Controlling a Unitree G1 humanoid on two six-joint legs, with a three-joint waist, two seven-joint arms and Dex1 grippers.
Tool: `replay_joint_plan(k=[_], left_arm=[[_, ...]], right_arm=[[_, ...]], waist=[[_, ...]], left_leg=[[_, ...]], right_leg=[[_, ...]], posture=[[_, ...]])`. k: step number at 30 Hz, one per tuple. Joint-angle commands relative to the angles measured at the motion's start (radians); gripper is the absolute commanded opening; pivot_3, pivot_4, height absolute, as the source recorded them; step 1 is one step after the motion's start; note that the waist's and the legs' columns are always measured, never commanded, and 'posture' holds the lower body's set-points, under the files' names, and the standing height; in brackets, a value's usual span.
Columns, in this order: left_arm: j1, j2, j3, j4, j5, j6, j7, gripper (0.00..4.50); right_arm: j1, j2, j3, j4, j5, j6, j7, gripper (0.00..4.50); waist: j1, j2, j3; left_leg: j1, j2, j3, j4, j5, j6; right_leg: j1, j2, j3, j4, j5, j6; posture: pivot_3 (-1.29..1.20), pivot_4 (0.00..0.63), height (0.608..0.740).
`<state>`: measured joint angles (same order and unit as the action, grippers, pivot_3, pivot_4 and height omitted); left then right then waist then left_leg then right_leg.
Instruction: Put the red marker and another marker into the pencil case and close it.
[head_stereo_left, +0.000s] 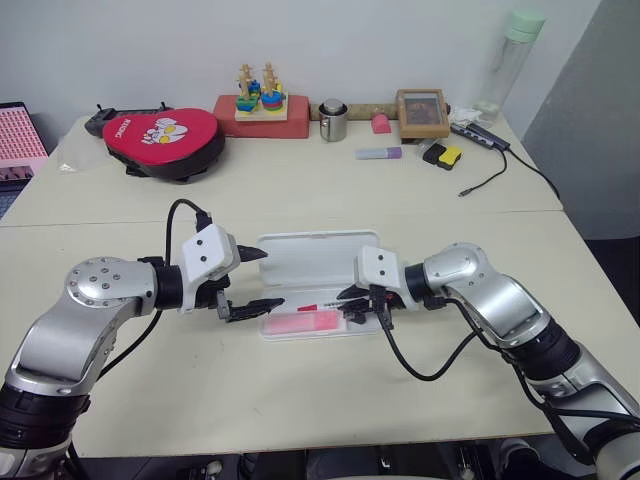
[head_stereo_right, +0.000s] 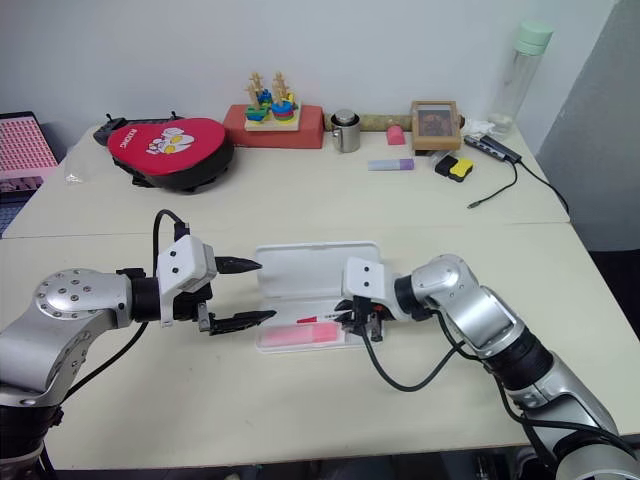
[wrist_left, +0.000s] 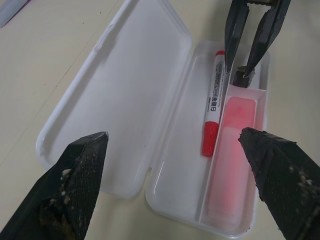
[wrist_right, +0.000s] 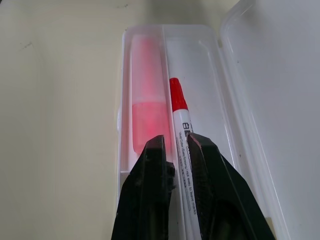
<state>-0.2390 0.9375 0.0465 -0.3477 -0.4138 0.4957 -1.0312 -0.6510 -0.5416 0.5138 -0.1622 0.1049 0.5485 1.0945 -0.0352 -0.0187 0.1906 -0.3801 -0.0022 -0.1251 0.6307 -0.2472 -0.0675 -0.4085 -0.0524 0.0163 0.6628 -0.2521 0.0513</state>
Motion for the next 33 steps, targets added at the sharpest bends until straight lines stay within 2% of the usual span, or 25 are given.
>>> replay_joint_plan(k=[1,17,21,24,28,33], left_arm=[[-0.001,0.003,0.026,-0.013,0.003,-0.009,0.008,4.50],[0.000,0.001,0.022,-0.012,0.002,-0.016,0.014,4.50],[0.014,0.011,0.039,-0.020,-0.008,-0.011,0.009,4.50],[0.059,0.033,0.078,-0.037,-0.020,-0.009,-0.005,4.50],[0.092,0.043,0.113,-0.051,-0.028,0.000,-0.004,4.50],[0.105,0.036,0.136,-0.087,-0.039,0.019,0.014,4.50]], right_arm=[[0.004,-0.005,-0.006,0.012,-0.015,-0.039,0.008,0.70],[0.002,-0.046,-0.049,-0.034,0.015,-0.022,0.036,0.70],[-0.030,-0.055,-0.125,-0.077,0.075,0.057,0.035,0.70],[-0.049,-0.114,-0.188,-0.054,0.081,0.071,0.039,0.70],[-0.051,-0.196,-0.211,0.044,0.039,0.004,0.046,0.03],[-0.080,-0.207,-0.214,0.177,-0.016,-0.089,0.029,0.03]], waist=[[0.000,0.000,0.000],[0.000,0.000,0.000],[0.000,0.000,0.000],[0.000,0.000,0.000],[0.003,0.000,0.000],[0.002,0.000,0.000]], left_leg=[[0.000,0.000,0.000,0.000,0.000,0.000],[0.000,0.000,0.000,0.000,0.000,0.000],[0.000,0.000,0.000,0.000,0.000,0.000],[0.000,0.000,0.000,0.000,0.000,0.000],[0.000,0.000,0.000,0.000,0.000,0.000],[0.000,0.000,0.001,0.000,0.000,0.000]], right_leg=[[0.000,0.000,0.000,0.000,0.000,0.000],[0.000,0.000,0.000,0.000,0.000,0.000],[0.000,0.000,0.000,0.000,0.000,0.000],[0.000,0.000,0.000,0.000,0.000,0.000],[0.000,0.000,0.000,-0.001,0.000,0.000],[0.000,0.000,0.001,-0.001,0.000,0.000]], posture=[[0.00,0.150,0.740],[0.00,0.150,0.740],[0.00,0.150,0.740],[0.00,0.150,0.740],[0.00,0.150,0.740],[0.00,0.150,0.740]])
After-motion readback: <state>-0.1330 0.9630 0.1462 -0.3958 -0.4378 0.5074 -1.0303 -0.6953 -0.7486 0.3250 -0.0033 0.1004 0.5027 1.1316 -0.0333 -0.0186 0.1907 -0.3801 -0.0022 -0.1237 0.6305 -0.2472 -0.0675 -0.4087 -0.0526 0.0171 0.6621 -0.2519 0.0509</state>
